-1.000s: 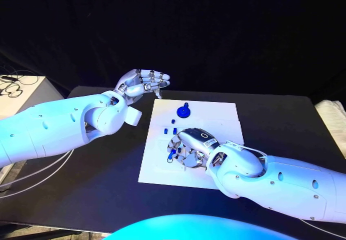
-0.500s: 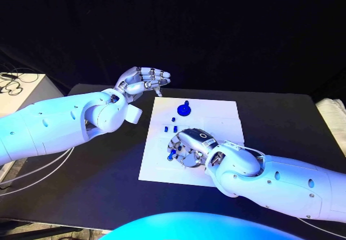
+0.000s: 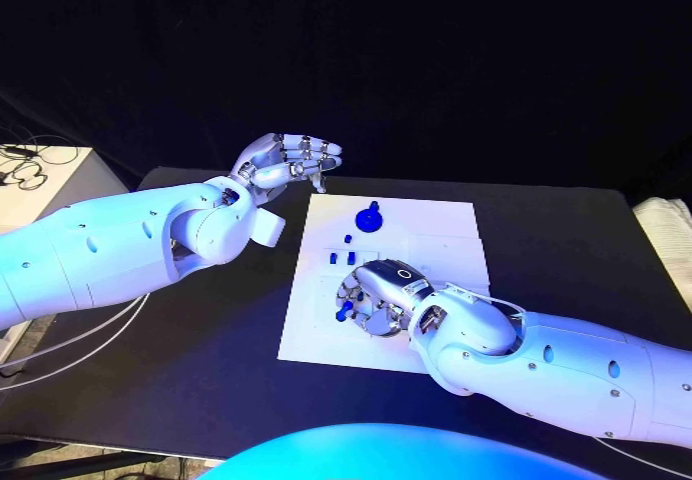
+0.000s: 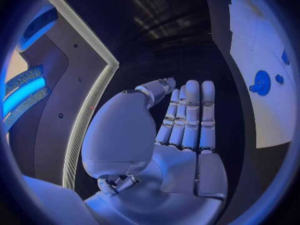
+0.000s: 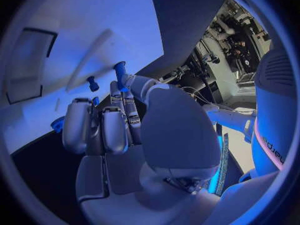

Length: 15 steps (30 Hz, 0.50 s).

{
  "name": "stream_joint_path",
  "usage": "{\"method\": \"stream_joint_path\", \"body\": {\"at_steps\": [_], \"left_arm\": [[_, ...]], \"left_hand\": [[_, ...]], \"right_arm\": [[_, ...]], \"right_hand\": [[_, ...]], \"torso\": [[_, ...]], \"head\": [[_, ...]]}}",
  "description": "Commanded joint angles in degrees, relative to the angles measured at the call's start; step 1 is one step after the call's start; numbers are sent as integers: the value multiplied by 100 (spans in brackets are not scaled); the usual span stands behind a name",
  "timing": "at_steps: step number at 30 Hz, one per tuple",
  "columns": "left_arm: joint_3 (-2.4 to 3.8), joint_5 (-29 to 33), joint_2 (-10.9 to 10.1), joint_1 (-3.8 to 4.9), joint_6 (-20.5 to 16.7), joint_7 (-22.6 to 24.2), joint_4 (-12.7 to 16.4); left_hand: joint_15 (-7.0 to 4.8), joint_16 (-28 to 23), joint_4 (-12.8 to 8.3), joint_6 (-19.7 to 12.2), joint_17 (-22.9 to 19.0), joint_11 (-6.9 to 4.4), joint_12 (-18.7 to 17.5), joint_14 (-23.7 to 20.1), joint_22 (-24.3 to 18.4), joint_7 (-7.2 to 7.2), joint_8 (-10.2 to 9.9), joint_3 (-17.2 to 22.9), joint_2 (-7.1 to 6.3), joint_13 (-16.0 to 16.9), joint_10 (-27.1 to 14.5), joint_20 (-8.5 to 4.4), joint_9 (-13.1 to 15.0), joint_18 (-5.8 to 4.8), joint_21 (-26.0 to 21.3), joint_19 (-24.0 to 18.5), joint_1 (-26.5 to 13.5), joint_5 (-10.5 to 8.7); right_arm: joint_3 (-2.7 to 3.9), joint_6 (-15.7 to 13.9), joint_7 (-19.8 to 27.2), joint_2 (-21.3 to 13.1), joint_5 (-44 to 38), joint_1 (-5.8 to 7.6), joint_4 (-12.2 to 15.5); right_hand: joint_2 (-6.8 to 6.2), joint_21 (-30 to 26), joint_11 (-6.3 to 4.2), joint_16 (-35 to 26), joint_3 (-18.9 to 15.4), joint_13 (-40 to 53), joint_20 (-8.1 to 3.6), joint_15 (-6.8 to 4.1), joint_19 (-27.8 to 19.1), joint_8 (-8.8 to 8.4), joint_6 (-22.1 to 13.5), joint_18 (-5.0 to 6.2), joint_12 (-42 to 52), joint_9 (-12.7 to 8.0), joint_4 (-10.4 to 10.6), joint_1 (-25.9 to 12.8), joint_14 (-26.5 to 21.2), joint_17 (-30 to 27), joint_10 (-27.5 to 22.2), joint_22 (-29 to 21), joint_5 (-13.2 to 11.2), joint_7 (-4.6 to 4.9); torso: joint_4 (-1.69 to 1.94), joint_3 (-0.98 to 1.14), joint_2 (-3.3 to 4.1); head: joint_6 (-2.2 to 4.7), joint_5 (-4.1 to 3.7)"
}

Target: Assemble the parts on the task board

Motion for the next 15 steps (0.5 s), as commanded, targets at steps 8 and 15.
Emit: {"method": "stream_joint_path", "body": {"at_steps": [8, 15], "left_arm": [[4, 37, 2, 3, 84, 24, 12], [4, 37, 1, 3, 83, 24, 12]], "left_hand": [[-3, -20, 11, 5, -6, -7, 25, 6, -10, 13, -13, -36, 40, -4, -36, 6, -5, 85, -23, 48, -15, 26], [-3, -23, 19, 2, -9, -7, 31, 7, -14, 13, -16, -36, 49, -6, -44, 6, -7, 85, -30, 50, -21, 27]], "right_arm": [[-8, 141, -140, 49, -305, -49, -41], [-10, 249, 174, 62, -39, -54, -30]], "right_hand": [[63, -37, -342, -18, 12, 191, -10, -26, -12, 29, 22, -95, 17, 12, -27, -15, 56, -10, 383, 201, 11, 1], [-107, -251, -247, -42, -68, 162, 42, 54, -117, -75, -198, -60, -208, 15, -48, -340, 39, -50, 133, 85, 166, 76]], "torso": [[6, 1, 1], [-4, -2, -2]], "head": [[-12, 8], [-30, 20]]}}
